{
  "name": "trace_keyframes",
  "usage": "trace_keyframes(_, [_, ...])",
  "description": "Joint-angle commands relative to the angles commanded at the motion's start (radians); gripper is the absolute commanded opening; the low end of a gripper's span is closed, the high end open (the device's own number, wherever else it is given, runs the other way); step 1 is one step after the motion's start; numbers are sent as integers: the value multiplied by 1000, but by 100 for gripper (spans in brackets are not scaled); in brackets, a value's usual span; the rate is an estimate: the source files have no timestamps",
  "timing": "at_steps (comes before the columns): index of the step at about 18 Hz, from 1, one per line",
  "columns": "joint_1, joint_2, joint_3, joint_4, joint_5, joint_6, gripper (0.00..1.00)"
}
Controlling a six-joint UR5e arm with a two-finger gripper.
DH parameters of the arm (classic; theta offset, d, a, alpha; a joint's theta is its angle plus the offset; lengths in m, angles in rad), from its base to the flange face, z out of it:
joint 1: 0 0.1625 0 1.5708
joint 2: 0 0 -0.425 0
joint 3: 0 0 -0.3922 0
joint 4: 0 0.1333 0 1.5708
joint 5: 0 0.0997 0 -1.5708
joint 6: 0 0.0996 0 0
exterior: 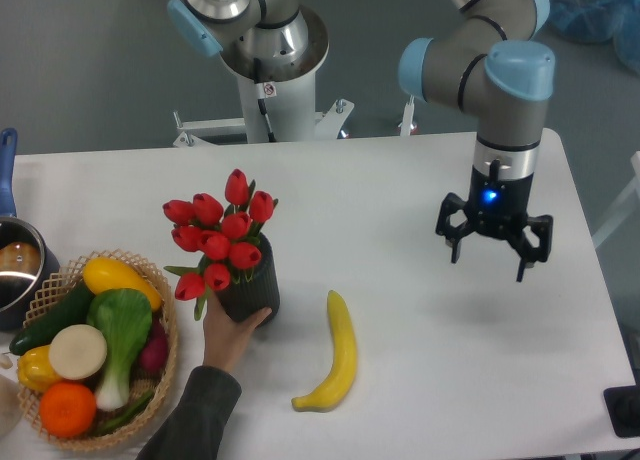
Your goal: Insert the flowers into the vase
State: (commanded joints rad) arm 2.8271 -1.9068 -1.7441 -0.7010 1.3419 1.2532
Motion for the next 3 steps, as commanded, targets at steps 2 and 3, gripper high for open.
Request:
trace_keyframes(2, [-5, 0, -6, -26, 124, 2, 100])
trace_keyframes(3, [-6, 0, -6, -31, 144, 2, 100])
